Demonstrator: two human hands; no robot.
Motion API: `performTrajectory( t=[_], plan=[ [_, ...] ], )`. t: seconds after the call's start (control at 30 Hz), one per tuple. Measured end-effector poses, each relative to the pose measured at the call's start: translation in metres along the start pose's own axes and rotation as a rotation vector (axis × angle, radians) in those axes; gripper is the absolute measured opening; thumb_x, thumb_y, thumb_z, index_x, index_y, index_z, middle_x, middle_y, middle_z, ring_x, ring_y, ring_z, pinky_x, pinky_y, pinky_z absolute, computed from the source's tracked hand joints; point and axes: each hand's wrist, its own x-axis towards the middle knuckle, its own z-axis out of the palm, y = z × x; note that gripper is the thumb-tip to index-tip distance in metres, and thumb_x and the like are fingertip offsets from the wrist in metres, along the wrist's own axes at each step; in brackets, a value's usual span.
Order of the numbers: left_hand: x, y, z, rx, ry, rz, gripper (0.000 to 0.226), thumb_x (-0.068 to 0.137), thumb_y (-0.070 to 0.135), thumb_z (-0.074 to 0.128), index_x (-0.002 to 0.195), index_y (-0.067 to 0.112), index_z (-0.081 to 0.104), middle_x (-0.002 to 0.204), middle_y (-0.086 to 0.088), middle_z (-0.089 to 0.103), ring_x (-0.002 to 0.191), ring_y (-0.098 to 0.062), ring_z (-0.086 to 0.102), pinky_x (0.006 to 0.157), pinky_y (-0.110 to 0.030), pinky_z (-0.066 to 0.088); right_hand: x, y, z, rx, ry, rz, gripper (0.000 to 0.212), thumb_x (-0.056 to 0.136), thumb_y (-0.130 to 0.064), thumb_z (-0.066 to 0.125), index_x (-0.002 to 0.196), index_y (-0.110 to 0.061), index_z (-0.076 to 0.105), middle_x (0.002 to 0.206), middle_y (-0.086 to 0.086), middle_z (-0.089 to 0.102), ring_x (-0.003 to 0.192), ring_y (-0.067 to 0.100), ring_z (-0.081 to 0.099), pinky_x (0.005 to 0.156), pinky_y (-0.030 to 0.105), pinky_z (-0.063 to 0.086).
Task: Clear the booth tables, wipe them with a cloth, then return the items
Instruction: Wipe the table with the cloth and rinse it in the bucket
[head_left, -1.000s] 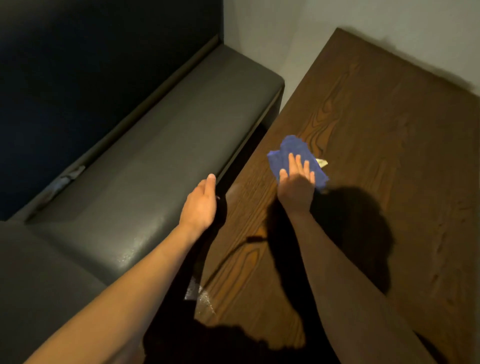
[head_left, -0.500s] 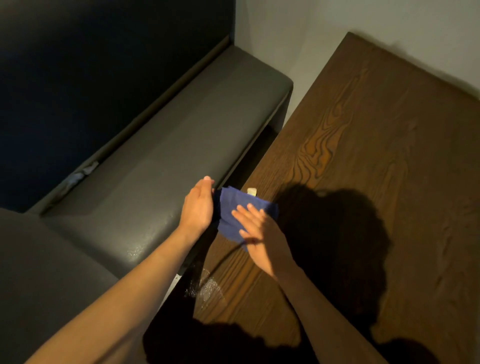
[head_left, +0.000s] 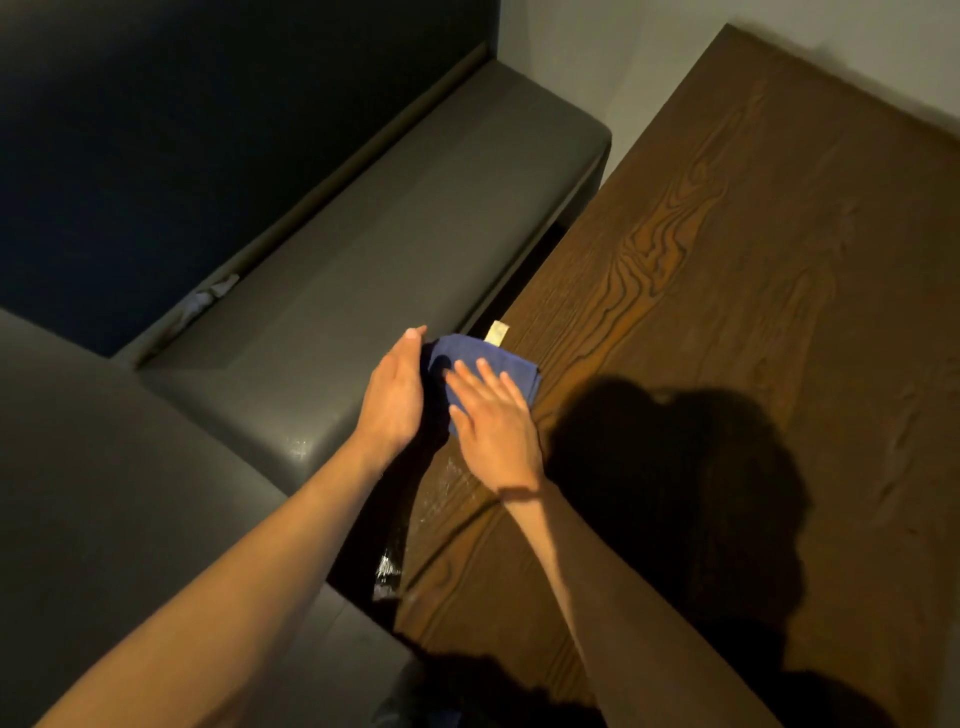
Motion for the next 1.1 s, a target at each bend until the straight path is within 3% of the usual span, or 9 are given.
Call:
performTrajectory(
  t=[0.17, 0.3, 0.43, 0.63, 0.73, 0.8, 0.9, 1.03, 1.1],
  plan=[
    [-0.054, -0.031, -0.016, 0.231, -0.005, 0.077, 0.057, 0.108, 0.039, 0.016, 0.133, 0.018, 0.063, 0.136, -0.007, 0.064, 0.13, -0.022, 0.054, 0.103, -0.032, 0.038, -0.049, -0.025, 0.012, 0.021, -0.052, -0.054, 0.05, 0.098, -0.028, 0.039, 0.145, -0.015, 0.052, 0.153, 0.0, 0.046, 0.148, 0.019, 0.032, 0.121, 0.034, 0.011],
    [-0.11, -0.055, -0.03, 0.315, 0.032, 0.152, 0.067, 0.1, 0.051, 0.015, 0.124, 0.021, 0.07, 0.128, -0.001, 0.069, 0.122, -0.017, 0.059, 0.093, -0.025, 0.038, -0.107, -0.038, 0.015, 0.05, -0.057, -0.104, 0.045, 0.101, -0.025, 0.045, 0.145, -0.016, 0.052, 0.152, -0.001, 0.048, 0.147, 0.018, 0.033, 0.121, 0.033, 0.013],
    [-0.165, -0.07, -0.033, 0.404, 0.028, 0.176, 0.082, 0.091, 0.062, 0.012, 0.103, 0.006, 0.072, 0.105, -0.009, 0.073, 0.101, -0.024, 0.064, 0.088, -0.037, 0.045, -0.17, -0.048, 0.017, 0.049, -0.033, -0.123, 0.043, 0.1, -0.022, 0.048, 0.141, -0.016, 0.056, 0.147, 0.0, 0.053, 0.144, 0.02, 0.04, 0.119, 0.034, 0.017],
    [-0.232, -0.093, -0.028, 0.352, -0.051, 0.227, 0.068, 0.099, 0.054, 0.023, 0.102, 0.008, 0.072, 0.105, -0.005, 0.074, 0.101, -0.017, 0.065, 0.096, -0.039, 0.046, -0.255, -0.046, 0.021, -0.043, -0.015, -0.075, 0.049, 0.098, -0.031, 0.033, 0.14, -0.021, 0.058, 0.144, -0.005, 0.056, 0.14, 0.016, 0.045, 0.118, 0.036, 0.028],
    [-0.25, -0.1, -0.036, 0.269, -0.02, 0.207, 0.05, 0.106, 0.041, 0.032, 0.128, 0.013, 0.068, 0.134, -0.003, 0.065, 0.132, -0.017, 0.052, 0.111, -0.027, 0.035, -0.281, -0.031, 0.02, -0.065, 0.072, 0.014, 0.048, 0.103, -0.033, 0.031, 0.141, -0.017, 0.056, 0.144, -0.001, 0.056, 0.137, 0.021, 0.048, 0.115, 0.039, 0.03],
    [-0.254, -0.101, -0.047, 0.264, 0.014, 0.19, 0.052, 0.107, 0.043, 0.03, 0.138, 0.014, 0.061, 0.143, -0.003, 0.058, 0.14, -0.018, 0.044, 0.117, -0.031, 0.03, -0.291, -0.022, 0.015, -0.075, 0.144, 0.115, 0.048, 0.103, -0.031, 0.032, 0.142, -0.013, 0.055, 0.145, 0.005, 0.056, 0.136, 0.028, 0.05, 0.111, 0.044, 0.035],
    [-0.252, -0.098, -0.064, 0.214, 0.091, 0.128, 0.049, 0.109, 0.041, 0.031, 0.142, 0.014, 0.056, 0.142, 0.007, 0.052, 0.134, -0.008, 0.043, 0.113, -0.026, 0.029, -0.298, -0.024, 0.009, -0.144, 0.247, 0.385, 0.045, 0.103, -0.024, 0.035, 0.143, -0.006, 0.049, 0.143, 0.016, 0.054, 0.132, 0.036, 0.053, 0.106, 0.054, 0.043],
    [-0.235, -0.097, -0.079, 0.067, 0.107, 0.036, 0.045, 0.11, 0.041, 0.029, 0.135, 0.017, 0.057, 0.134, 0.014, 0.049, 0.128, -0.003, 0.042, 0.107, -0.021, 0.029, -0.29, -0.059, 0.021, -0.066, 0.328, 0.723, 0.048, 0.102, -0.022, 0.046, 0.149, -0.01, 0.043, 0.155, 0.013, 0.042, 0.147, 0.033, 0.031, 0.118, 0.053, 0.022],
    [-0.225, -0.102, -0.086, -0.057, 0.075, -0.059, 0.048, 0.11, 0.041, 0.028, 0.148, 0.017, 0.045, 0.131, 0.016, 0.04, 0.125, 0.001, 0.034, 0.106, -0.02, 0.023, -0.276, -0.083, 0.031, -0.051, 0.359, 0.764, 0.051, 0.1, -0.021, 0.052, 0.149, -0.009, 0.042, 0.155, 0.012, 0.041, 0.148, 0.034, 0.029, 0.118, 0.053, 0.02]
  ],
)
